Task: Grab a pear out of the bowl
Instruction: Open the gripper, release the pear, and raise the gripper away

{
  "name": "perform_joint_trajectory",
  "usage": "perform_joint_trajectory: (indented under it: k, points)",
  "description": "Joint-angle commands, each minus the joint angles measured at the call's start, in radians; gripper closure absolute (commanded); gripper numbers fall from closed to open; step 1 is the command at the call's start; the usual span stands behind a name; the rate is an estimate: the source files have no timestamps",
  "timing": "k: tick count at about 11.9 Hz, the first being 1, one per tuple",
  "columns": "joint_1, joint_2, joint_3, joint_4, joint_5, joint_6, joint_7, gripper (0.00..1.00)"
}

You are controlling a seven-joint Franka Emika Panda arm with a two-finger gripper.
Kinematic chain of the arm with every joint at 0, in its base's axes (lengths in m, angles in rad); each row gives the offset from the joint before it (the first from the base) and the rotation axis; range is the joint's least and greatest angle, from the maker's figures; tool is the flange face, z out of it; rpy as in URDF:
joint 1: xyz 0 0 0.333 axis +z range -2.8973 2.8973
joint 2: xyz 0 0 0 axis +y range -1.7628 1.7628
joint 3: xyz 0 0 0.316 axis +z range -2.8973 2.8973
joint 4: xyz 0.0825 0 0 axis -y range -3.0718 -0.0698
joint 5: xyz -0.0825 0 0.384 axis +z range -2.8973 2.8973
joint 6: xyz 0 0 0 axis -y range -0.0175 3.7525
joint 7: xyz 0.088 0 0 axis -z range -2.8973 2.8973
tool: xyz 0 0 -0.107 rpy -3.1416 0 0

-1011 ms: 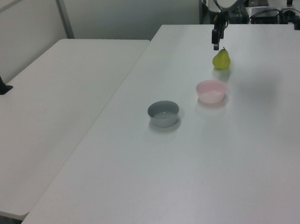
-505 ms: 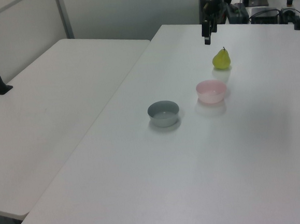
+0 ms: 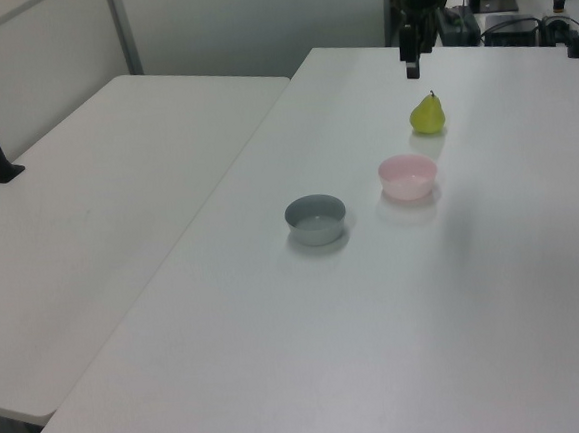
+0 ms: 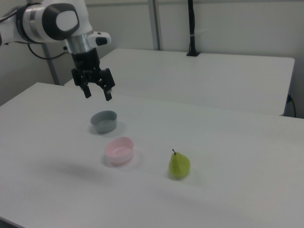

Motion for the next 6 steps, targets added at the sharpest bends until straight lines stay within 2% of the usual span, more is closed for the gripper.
perform_joint_trajectory:
  k: [1,6]
  points:
    - [0.012,-0.05,-0.012,-0.023,0.007,-0.045,0.02,0.0]
    - [0.01,-0.061,-0.015,-0.019,0.024,-0.039,0.017,0.0]
